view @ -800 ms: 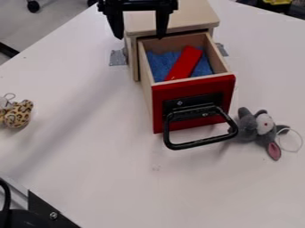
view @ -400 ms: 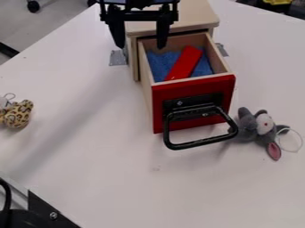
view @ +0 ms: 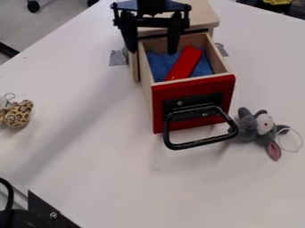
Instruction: Take the red thing out of the drawer and put behind the drawer
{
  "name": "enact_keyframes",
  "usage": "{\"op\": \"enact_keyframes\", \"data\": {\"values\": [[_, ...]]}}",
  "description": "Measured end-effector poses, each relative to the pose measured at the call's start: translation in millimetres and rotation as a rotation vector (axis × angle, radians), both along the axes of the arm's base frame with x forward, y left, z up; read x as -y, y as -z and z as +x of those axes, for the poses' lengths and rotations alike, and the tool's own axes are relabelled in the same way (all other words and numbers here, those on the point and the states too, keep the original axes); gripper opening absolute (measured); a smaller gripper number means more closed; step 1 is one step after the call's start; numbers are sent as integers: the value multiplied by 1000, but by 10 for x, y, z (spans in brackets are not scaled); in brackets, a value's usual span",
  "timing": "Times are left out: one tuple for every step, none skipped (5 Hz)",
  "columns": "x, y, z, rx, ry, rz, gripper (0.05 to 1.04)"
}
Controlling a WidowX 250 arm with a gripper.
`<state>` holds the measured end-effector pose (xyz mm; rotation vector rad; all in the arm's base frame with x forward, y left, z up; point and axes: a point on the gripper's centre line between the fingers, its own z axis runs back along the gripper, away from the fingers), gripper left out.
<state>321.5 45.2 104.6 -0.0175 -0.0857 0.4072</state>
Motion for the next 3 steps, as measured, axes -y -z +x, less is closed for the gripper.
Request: {"op": "enact_keyframes", "data": {"values": [[95, -2, 57, 27, 63, -15, 997], [170, 16, 80, 42, 115, -11, 997], [223, 53, 115, 57, 142, -27, 997]]}}
